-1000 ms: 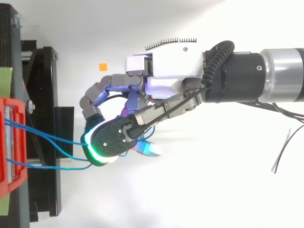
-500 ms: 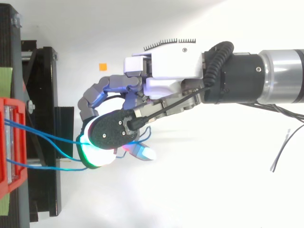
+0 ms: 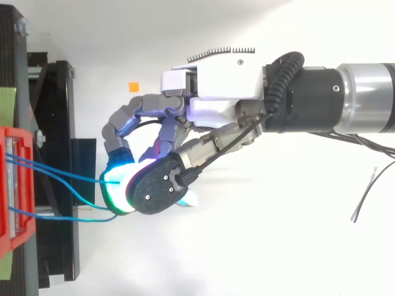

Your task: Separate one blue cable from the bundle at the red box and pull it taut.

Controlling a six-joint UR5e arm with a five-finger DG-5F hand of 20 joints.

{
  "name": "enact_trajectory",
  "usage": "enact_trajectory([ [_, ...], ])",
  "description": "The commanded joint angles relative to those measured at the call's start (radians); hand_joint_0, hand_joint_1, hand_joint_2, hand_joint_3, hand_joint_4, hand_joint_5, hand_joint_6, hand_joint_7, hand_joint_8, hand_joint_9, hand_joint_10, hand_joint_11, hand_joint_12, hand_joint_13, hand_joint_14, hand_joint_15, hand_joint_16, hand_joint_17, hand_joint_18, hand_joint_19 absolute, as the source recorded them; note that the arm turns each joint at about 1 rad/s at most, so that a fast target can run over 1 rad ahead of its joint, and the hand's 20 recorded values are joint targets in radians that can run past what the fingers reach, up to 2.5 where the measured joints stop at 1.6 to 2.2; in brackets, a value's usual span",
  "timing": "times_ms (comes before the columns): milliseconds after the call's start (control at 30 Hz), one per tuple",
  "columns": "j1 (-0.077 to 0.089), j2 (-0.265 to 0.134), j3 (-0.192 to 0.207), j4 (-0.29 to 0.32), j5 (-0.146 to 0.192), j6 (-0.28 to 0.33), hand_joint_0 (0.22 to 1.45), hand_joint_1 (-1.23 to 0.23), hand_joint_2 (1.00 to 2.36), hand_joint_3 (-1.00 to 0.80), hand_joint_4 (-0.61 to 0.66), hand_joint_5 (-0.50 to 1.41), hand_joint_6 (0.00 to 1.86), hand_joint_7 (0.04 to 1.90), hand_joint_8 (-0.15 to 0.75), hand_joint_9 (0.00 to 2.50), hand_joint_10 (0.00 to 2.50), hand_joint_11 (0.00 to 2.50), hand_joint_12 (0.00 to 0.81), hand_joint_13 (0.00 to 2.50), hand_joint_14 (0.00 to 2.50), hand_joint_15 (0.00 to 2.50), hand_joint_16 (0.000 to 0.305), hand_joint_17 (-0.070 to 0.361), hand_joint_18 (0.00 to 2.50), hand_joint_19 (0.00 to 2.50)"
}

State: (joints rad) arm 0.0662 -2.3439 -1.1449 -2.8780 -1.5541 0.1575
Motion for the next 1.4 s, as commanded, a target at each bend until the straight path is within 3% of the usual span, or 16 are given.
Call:
enact_trajectory([
  [0, 0.0, 0.0, 0.001, 0.003, 0.0, -0.001, 0.6, -0.66, 1.01, -0.39, 0.08, -0.14, 0.83, 1.19, 0.325, 1.36, 0.02, 1.21, 0.375, 0.85, 0.02, 0.54, 0.047, 0.107, 0.79, 0.72],
  [333, -0.003, 0.0, -0.001, 0.017, 0.0, -0.003, 0.6, -0.69, 1.02, -0.26, 0.05, -0.14, 0.84, 1.21, 0.326, 1.36, 0.02, 1.21, 0.374, 0.85, 0.02, 0.55, 0.048, 0.107, 0.8, 0.73],
  [400, -0.003, 0.0, -0.001, 0.02, 0.0, -0.006, 0.6, -0.69, 1.01, -0.3, 0.07, -0.14, 0.84, 1.21, 0.325, 1.36, 0.02, 1.2, 0.372, 0.85, 0.02, 0.55, 0.048, 0.107, 0.8, 0.74],
  [500, -0.003, 0.0, -0.001, 0.022, 0.0, -0.009, 0.55, -0.62, 1.0, -0.49, 0.08, -0.14, 0.84, 1.17, 0.333, 1.36, 0.03, 1.19, 0.381, 0.85, 0.02, 0.56, 0.05, 0.112, 0.82, 0.73],
  [567, -0.003, 0.0, -0.001, 0.023, 0.0, -0.01, 0.54, -0.6, 1.0, -0.5, 0.08, -0.14, 0.84, 1.17, 0.336, 1.36, 0.03, 1.18, 0.383, 0.85, 0.02, 0.56, 0.05, 0.113, 0.82, 0.73],
  [700, -0.003, 0.0, -0.003, 0.022, 0.003, -0.012, 0.6, -0.61, 1.01, -0.36, 0.06, -0.14, 0.84, 1.22, 0.32, 1.36, 0.03, 1.2, 0.372, 0.85, 0.02, 0.55, 0.048, 0.107, 0.81, 0.74],
  [867, -0.003, 0.0, -0.003, 0.023, 0.008, -0.013, 0.59, -0.65, 1.02, -0.22, 0.03, -0.13, 0.85, 1.25, 0.325, 1.37, 0.03, 1.22, 0.372, 0.85, 0.02, 0.55, 0.047, 0.107, 0.81, 0.75],
  [1367, -0.002, 0.0, -0.004, 0.043, 0.028, -0.013, 0.58, -0.69, 1.02, -0.12, -0.02, -0.12, 0.86, 1.29, 0.339, 1.37, 0.02, 1.21, 0.382, 0.84, 0.02, 0.54, 0.05, 0.112, 0.83, 0.72],
])
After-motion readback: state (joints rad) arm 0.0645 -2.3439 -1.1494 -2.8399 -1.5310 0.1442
